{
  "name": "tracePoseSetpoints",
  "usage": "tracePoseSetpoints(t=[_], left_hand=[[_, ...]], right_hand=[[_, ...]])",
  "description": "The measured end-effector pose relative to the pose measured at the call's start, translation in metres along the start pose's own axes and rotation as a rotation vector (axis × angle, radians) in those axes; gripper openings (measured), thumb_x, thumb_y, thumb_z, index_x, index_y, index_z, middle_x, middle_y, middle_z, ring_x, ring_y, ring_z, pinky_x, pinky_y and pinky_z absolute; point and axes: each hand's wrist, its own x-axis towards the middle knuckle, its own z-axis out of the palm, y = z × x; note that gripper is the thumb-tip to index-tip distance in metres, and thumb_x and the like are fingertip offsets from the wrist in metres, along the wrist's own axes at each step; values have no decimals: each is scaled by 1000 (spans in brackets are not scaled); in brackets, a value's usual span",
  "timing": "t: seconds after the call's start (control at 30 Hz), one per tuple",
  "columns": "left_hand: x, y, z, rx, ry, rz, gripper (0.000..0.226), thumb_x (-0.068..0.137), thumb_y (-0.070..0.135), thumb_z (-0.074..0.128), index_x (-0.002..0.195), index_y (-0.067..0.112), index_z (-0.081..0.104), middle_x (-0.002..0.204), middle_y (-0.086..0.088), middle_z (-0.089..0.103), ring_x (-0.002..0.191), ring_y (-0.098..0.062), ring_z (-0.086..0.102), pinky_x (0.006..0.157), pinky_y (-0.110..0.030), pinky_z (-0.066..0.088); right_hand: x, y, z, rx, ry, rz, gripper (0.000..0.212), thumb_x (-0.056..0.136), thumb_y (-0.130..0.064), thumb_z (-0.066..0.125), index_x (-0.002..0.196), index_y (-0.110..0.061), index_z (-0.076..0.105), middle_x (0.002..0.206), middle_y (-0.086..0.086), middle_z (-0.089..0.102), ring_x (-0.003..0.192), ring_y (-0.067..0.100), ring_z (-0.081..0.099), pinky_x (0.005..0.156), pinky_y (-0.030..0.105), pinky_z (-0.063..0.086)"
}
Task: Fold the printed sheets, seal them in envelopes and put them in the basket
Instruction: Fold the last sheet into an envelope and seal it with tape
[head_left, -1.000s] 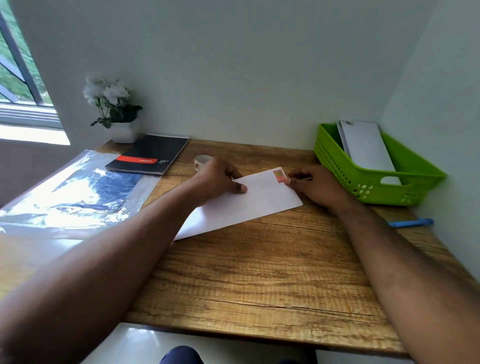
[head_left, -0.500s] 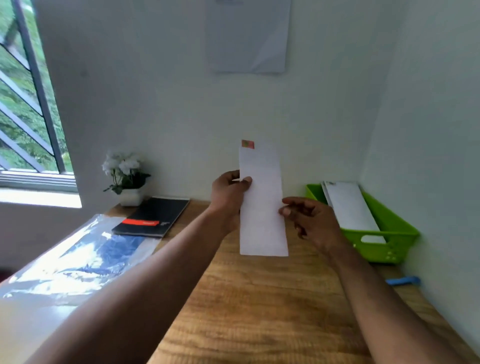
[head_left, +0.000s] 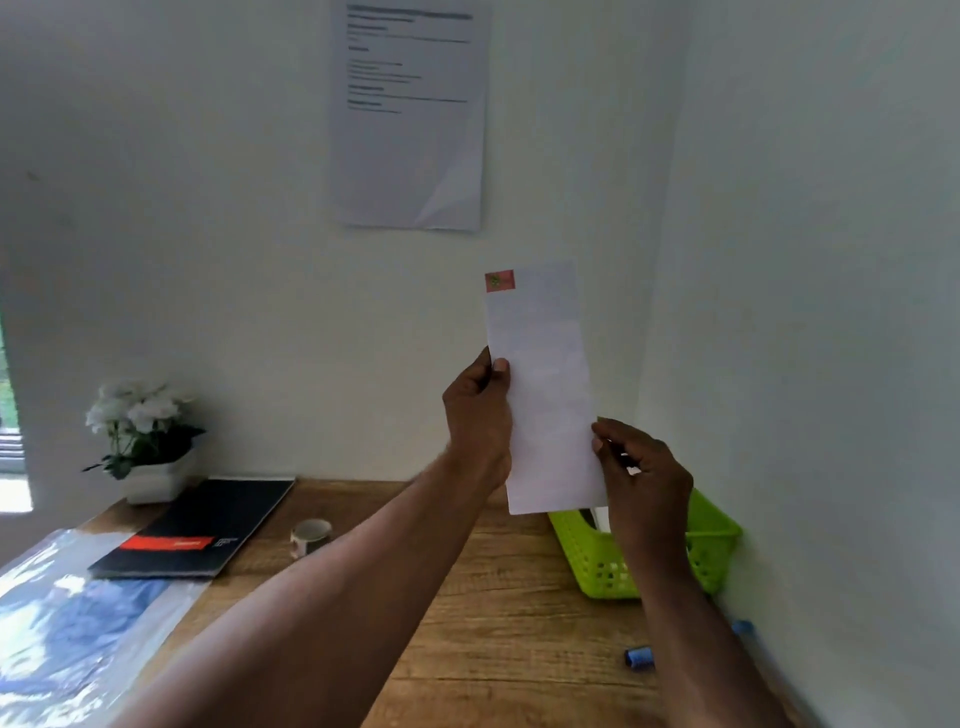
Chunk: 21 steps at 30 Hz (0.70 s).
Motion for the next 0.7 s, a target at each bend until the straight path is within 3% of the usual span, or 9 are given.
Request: tracePoseSetpoints(t=[0.07, 0.23, 0.37, 0.53, 0.7], left_hand=[[3, -12, 16, -17, 7, -2, 26, 98, 5, 52, 115, 16, 68, 101, 4, 72, 96, -16, 68, 92, -37, 55], [12, -46, 54, 2, 17, -46, 27, 99, 3, 47, 120, 7, 65, 112, -5, 68, 106, -22, 63, 97, -37, 51], [14, -82, 68, 89, 47, -144, 30, 99, 1, 45, 117, 12, 66, 98, 1, 66, 89, -16, 62, 88, -31, 52], [10, -127, 63, 196, 143, -339, 34, 89, -7, 41, 105, 4, 68, 103, -8, 67, 91, -25, 63, 85, -37, 53], [19, -149, 67, 353, 104, -560, 38, 87, 5, 51, 124, 2, 59, 116, -14, 63, 95, -29, 63, 90, -40, 52]], right_hand=[[5, 10, -10, -98, 14, -12, 24, 82, 4, 67, 103, -6, 72, 99, 6, 70, 90, 24, 66, 86, 31, 51], [13, 36, -30, -348, -22, 39, 30, 87, 3, 58, 113, -6, 68, 111, 15, 70, 101, 32, 66, 92, 31, 47], [15, 50, -38, -568, -127, 279, 36, 91, -11, 50, 124, -18, 62, 118, 12, 67, 106, 32, 63, 91, 41, 51], [10, 53, -39, -744, -224, 394, 36, 95, -18, 44, 127, -18, 60, 122, 7, 65, 110, 27, 61, 90, 34, 47], [12, 58, -41, -862, -324, 405, 29, 93, -19, 44, 109, -12, 67, 109, 8, 69, 100, 27, 64, 81, 31, 49]])
